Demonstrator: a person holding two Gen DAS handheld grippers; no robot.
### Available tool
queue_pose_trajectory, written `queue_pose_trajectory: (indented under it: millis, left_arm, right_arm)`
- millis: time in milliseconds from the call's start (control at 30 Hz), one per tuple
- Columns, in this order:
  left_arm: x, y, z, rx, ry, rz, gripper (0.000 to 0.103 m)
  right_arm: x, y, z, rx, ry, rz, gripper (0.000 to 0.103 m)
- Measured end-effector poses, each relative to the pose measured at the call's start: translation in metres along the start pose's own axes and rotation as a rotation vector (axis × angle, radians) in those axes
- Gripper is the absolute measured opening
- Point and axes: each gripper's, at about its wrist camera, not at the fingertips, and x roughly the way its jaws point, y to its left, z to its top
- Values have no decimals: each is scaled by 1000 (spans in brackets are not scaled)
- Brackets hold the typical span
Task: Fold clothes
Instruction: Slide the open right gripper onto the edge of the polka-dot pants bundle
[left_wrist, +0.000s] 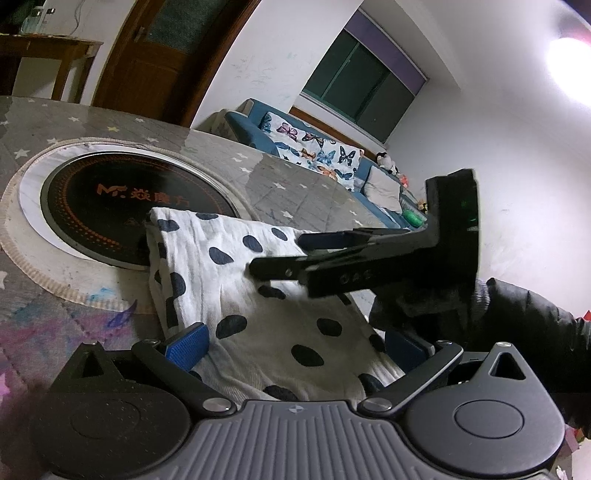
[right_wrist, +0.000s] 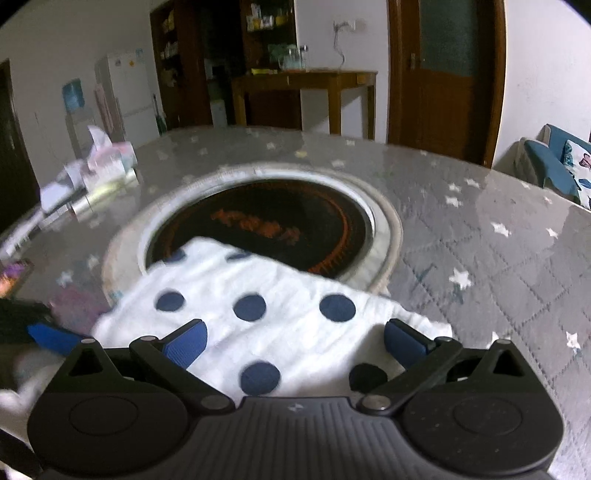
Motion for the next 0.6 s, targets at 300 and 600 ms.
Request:
queue_pose_trajectory:
  millis: [300, 600]
  left_arm:
    - [-1, -6, -1, 13, 5, 39, 103]
    - [-6, -4, 0, -2, 10, 91, 103]
  right_arm:
    - [9, 19, 21, -122, 14, 1, 103]
    - [18, 6, 23, -85, 39, -17, 103]
